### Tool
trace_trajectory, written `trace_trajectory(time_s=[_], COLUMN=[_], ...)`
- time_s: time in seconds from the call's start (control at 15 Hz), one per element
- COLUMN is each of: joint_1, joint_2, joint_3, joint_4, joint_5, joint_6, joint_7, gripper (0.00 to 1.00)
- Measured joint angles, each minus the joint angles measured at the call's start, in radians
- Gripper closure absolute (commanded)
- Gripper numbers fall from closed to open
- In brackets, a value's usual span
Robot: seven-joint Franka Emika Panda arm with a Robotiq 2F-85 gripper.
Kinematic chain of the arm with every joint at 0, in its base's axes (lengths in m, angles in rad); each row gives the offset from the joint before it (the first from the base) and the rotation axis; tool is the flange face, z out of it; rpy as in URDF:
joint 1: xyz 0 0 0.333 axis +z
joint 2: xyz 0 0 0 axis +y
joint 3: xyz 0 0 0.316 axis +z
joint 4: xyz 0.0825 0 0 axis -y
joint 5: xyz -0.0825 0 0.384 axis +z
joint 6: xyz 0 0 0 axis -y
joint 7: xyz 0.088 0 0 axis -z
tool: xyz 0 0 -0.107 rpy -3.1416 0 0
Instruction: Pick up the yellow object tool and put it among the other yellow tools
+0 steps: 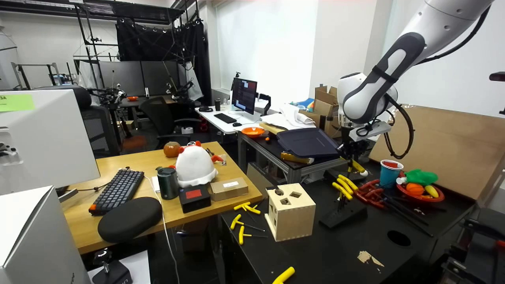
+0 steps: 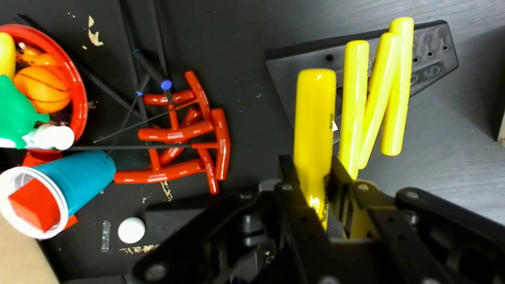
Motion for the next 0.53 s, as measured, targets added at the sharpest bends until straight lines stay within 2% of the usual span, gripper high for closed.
trace_trajectory(time_s=[0.53], joint_1=[0.03], joint_2=[0.001], joint_3=[-0.032], joint_4=[0.0], joint_5=[-0.102], joint_6=[-0.006], joint_7=[-0.007], gripper=[0.94])
